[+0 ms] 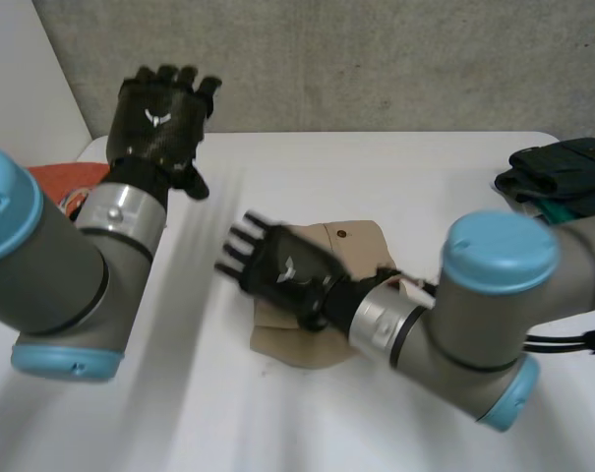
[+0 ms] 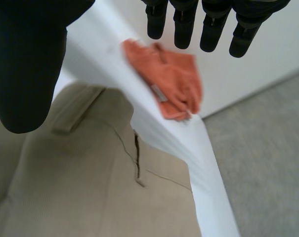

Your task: Fold the laundry.

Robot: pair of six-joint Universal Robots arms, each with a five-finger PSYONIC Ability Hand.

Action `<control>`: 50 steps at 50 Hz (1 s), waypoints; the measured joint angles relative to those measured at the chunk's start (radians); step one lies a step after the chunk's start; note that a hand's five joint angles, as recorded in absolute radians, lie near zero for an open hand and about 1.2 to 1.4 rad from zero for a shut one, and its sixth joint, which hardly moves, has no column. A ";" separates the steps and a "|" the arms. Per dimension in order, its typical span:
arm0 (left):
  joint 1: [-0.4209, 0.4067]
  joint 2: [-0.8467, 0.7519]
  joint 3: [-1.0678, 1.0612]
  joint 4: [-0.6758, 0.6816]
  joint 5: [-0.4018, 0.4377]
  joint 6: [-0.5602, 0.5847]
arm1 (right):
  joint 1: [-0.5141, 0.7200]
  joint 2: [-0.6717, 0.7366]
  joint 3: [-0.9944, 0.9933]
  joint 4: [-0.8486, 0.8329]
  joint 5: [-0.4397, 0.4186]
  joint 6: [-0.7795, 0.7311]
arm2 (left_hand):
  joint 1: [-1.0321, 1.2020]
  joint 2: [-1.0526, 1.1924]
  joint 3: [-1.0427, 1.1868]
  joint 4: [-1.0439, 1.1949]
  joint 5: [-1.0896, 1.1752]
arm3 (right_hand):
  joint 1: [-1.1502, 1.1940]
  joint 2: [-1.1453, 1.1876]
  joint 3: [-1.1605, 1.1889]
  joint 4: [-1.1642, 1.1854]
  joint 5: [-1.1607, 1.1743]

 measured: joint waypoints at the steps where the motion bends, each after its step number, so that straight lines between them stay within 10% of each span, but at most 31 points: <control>1: -0.001 -0.005 0.020 0.000 0.001 -0.006 | -0.012 -0.025 0.002 0.001 0.008 0.098 | 0.000 0.000 0.000 0.000 0.000 | 0.000 0.000 0.000 0.000 0.000; 11: -0.086 -0.172 0.249 -0.050 0.048 -0.067 | -0.206 -0.198 0.013 0.098 0.237 0.662 | 0.000 0.000 0.000 0.000 0.000 | 0.000 0.000 0.000 0.000 0.000; 20: -0.200 -0.411 0.459 -0.288 0.047 -0.160 | -0.261 -0.096 -0.118 0.273 0.382 0.528 | 0.000 0.000 0.000 0.000 0.000 | 0.000 0.000 0.000 0.000 0.000; 33: -0.239 -0.539 0.471 -0.503 -0.178 -0.160 | -0.247 0.154 -0.276 0.434 0.298 0.541 | 0.000 0.000 0.000 0.000 0.000 | 0.000 0.000 0.000 0.000 0.000; 50: -0.242 -0.477 0.443 -0.585 -0.182 -0.094 | -0.249 0.135 -0.218 0.404 0.315 0.381 | -0.017 -0.010 0.000 0.000 0.000 | -0.025 -0.020 0.000 0.000 0.000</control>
